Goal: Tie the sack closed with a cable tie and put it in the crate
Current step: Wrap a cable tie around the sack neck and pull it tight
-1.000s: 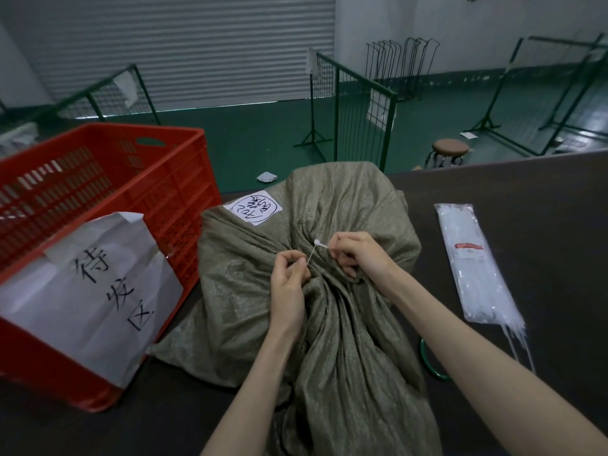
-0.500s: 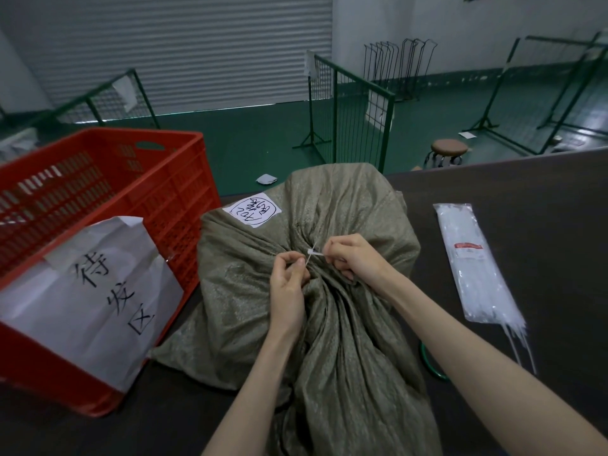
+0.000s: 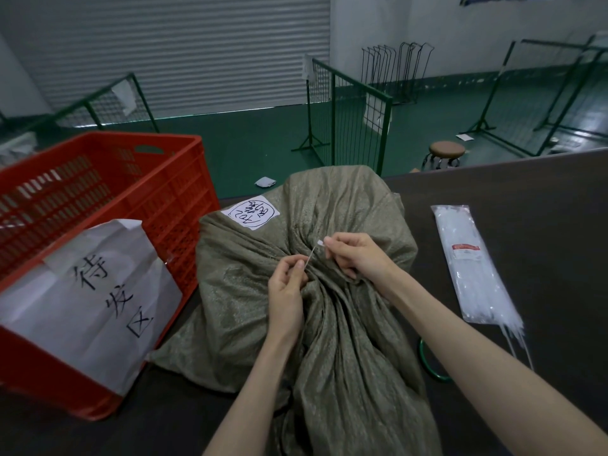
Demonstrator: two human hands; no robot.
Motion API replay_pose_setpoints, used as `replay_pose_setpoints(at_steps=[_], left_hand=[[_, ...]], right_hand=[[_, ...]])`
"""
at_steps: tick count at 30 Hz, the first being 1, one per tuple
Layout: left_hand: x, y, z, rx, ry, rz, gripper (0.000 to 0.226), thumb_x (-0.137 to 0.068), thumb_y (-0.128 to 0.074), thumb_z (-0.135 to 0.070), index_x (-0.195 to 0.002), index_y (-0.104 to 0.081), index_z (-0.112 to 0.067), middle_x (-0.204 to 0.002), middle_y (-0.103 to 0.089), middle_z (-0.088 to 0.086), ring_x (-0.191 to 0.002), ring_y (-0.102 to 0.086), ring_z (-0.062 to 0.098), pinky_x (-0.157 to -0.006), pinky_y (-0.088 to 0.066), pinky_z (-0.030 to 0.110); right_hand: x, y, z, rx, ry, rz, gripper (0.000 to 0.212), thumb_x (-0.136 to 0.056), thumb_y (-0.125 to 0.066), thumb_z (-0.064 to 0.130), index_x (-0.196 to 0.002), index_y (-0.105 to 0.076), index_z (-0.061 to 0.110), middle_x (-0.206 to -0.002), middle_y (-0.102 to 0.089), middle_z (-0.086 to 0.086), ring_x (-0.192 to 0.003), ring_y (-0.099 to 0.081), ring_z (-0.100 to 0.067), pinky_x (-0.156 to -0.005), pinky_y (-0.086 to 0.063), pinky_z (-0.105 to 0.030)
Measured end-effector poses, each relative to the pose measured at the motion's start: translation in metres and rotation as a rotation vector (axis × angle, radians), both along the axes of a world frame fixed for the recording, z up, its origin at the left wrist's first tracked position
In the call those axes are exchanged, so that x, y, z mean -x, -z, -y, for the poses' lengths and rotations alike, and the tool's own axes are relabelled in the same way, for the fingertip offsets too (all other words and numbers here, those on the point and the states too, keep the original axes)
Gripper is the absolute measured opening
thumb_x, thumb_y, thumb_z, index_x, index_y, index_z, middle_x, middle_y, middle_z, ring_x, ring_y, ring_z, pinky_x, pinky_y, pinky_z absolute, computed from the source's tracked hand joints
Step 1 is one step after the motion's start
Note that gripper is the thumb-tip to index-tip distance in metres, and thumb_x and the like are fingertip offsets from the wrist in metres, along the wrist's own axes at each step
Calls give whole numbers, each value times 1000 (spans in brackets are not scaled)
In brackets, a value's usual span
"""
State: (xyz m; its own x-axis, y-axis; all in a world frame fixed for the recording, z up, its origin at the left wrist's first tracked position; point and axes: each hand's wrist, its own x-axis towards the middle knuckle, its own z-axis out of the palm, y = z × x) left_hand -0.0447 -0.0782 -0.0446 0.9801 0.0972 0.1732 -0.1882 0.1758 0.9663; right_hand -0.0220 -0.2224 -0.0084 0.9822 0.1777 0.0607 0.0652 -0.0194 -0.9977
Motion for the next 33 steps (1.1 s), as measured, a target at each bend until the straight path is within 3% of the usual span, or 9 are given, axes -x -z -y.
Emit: replay_pose_setpoints(at_steps=[21, 26, 33], left_hand=[[1, -1, 3, -29, 14, 19, 22, -95, -46, 1, -82, -57, -13, -73, -55, -2, -59, -48, -7, -63, -41, 9], [0, 2, 2, 23, 26, -36, 14, -96, -47, -3, -88, -51, -15, -71, -51, 4, -65, -48, 7, -63, -43, 17], [-1, 2, 4, -2, 8, 6, 17, -97, -42, -1, -89, -45, -16, -69, -44, 0, -55, -45, -7, -59, -39, 9]], right_hand=[[-3, 2, -4, 38, -42, -66, 36, -95, -49, 16, -60, -48, 9, -35, -31, 10, -31, -24, -4, -33, -22, -17], [-1, 2, -7, 133, -41, -54, 38, -94, -53, 19, -56, -49, 15, -42, -32, 5, -35, -25, -6, -35, -21, -18], [2, 3, -11, 289, -22, 49, 22, -87, -64, 13, -72, -48, 15, -51, -36, 2, -41, -25, -3, -38, -18, -19]])
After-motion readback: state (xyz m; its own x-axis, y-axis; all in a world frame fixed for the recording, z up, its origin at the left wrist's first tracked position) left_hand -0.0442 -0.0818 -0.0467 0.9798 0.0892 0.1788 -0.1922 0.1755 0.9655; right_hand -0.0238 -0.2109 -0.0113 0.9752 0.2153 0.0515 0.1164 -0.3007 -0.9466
